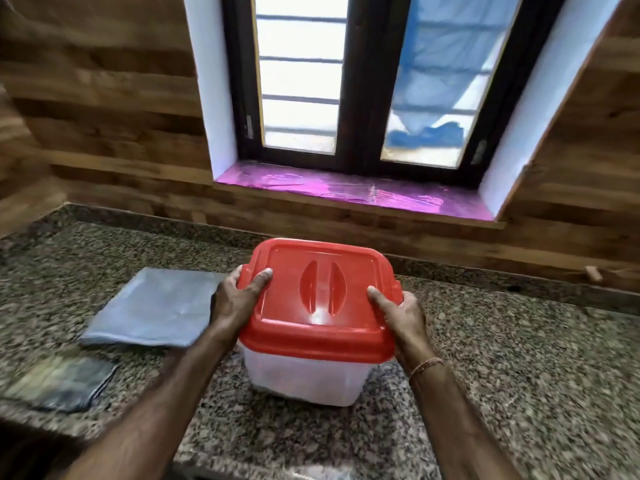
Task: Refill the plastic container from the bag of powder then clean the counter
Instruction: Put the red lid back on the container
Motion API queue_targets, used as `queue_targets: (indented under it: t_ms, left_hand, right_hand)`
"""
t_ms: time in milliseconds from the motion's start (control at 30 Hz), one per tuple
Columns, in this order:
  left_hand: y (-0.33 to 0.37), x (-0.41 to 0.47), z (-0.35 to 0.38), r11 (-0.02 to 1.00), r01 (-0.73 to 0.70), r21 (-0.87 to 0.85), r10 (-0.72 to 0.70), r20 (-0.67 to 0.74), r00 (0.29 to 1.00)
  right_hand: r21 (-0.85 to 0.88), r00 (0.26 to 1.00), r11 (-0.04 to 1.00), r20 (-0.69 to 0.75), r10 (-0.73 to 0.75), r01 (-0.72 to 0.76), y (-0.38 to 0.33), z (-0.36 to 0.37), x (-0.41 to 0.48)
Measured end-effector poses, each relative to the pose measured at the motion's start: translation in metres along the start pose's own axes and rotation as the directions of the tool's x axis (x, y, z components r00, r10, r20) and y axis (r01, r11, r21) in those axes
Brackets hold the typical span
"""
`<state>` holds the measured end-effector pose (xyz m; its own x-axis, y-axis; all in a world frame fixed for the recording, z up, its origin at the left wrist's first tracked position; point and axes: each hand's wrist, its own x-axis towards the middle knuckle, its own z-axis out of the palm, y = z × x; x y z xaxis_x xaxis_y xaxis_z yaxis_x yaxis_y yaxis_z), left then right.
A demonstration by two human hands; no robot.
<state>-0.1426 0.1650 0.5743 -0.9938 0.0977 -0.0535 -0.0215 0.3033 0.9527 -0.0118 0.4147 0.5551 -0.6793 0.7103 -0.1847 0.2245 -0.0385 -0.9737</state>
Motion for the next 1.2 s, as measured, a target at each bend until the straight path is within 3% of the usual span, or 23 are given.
queue_targets:
  t_ms: [167, 467, 667, 800, 867, 933, 1000, 1067, 1200]
  left_hand:
    - [-0.010, 0.015, -0.005, 0.992, -0.059, 0.112, 0.055, 0.036, 0.998]
    - [-0.012, 0.035, -0.007, 0.996, -0.057, 0.067, 0.046, 0.150, 0.988]
    - [-0.014, 0.049, -0.001, 0.995, 0.060, -0.079, -0.045, 0.185, 0.982]
    - [-0.015, 0.042, 0.003, 0.959, 0.266, -0.101, -0.246, 0.176, 0.953]
    - [-0.015, 0.038, 0.000, 0.924, 0.358, -0.132, -0.332, 0.184, 0.925]
    - [-0.014, 0.037, -0.003, 0.958, 0.283, -0.054, -0.275, 0.125, 0.953]
    - [-0.011, 0.035, -0.007, 0.974, 0.154, 0.164, -0.160, 0.024, 0.987]
    - [-0.009, 0.033, -0.008, 0.960, 0.083, 0.268, -0.077, -0.034, 0.996]
    - [-0.008, 0.028, -0.010, 0.953, 0.020, 0.302, -0.031, 0.032, 0.999]
  right_hand:
    - [-0.131, 0.998, 0.991, -0.053, -0.018, 0.011, 0.013, 0.012, 0.000]
    - [-0.197, 0.989, 0.980, -0.145, -0.024, -0.005, 0.013, 0.029, -0.012]
    - [-0.094, 0.989, 0.993, -0.135, 0.062, -0.075, 0.017, 0.028, -0.002]
    - [0.022, 0.980, 0.986, -0.108, 0.169, -0.168, 0.016, 0.026, -0.001]
    - [-0.012, 0.969, 0.981, -0.153, 0.192, -0.196, 0.016, 0.028, -0.001]
    - [-0.171, 0.943, 0.965, -0.304, 0.139, -0.197, 0.015, 0.032, -0.002]
    - [-0.365, 0.903, 0.916, -0.429, -0.003, -0.170, 0.010, 0.037, -0.006]
    - [-0.442, 0.900, 0.886, -0.431, -0.072, -0.141, 0.007, 0.039, -0.009]
    - [-0.403, 0.951, 0.905, -0.308, 0.005, -0.135, 0.006, 0.029, -0.006]
